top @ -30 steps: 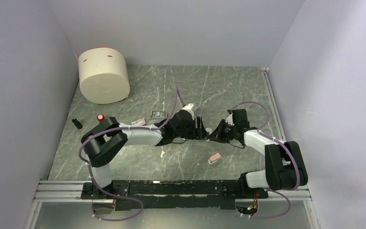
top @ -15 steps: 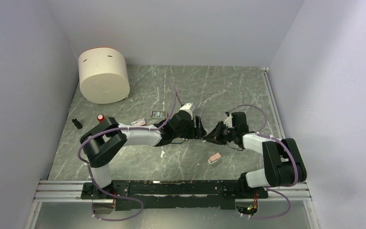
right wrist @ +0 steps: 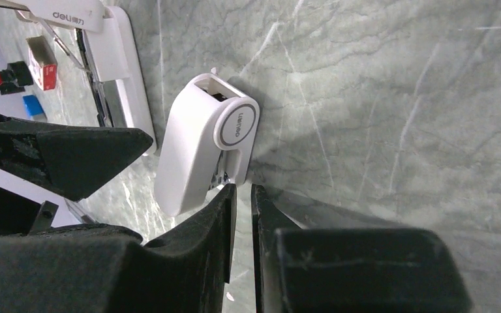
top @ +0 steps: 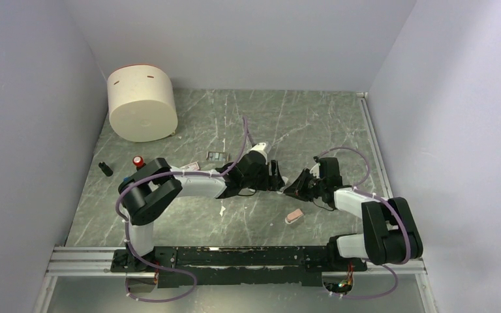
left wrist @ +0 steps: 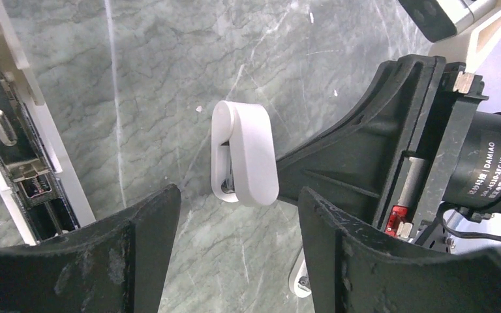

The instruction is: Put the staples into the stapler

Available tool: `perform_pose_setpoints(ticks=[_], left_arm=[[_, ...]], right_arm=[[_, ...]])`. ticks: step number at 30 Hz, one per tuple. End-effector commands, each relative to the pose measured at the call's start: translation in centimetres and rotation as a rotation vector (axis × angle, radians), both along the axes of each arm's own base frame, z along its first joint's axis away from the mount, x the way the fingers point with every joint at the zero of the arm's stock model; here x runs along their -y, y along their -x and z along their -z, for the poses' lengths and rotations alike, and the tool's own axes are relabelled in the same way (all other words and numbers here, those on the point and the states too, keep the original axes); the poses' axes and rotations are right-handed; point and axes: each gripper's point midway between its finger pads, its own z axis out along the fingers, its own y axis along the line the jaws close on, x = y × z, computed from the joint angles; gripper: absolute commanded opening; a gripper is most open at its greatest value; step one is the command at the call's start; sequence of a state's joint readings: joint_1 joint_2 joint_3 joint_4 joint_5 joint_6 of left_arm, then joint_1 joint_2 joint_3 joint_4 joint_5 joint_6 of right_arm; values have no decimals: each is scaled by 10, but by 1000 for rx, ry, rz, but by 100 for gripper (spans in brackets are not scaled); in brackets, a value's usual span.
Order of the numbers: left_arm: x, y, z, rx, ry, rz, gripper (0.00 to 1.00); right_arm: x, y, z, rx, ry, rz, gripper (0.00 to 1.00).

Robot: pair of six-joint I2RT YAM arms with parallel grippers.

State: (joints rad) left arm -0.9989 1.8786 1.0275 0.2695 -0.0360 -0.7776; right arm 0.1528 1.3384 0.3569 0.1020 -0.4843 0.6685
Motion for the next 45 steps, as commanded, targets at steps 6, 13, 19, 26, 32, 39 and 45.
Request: perform_pose_setpoints(ticks=[6, 13, 19, 26, 32, 39, 45], left_arm=[[0, 0, -26, 60, 69, -11, 70], [-19, -6, -44, 105, 106, -105, 70], [-39, -8, -57, 140, 122, -173, 60], [-50, -5, -55, 141, 113, -191, 43], [-41, 0, -54, 141, 124, -134, 44], [-30, 4, -47, 126, 121, -78, 46], [-29, 3, -47, 129, 116, -76, 47]], right_arm=[[27, 3, -18, 31, 142, 89, 23], [34, -4, -54, 80, 244, 180, 54], [13, -1, -51, 37, 410, 178, 62], [-10, 1, -35, -5, 460, 122, 57], [-17, -4, -28, -16, 461, 103, 50], [-21, -14, -29, 14, 463, 99, 49], [-19, -18, -31, 25, 490, 103, 54]])
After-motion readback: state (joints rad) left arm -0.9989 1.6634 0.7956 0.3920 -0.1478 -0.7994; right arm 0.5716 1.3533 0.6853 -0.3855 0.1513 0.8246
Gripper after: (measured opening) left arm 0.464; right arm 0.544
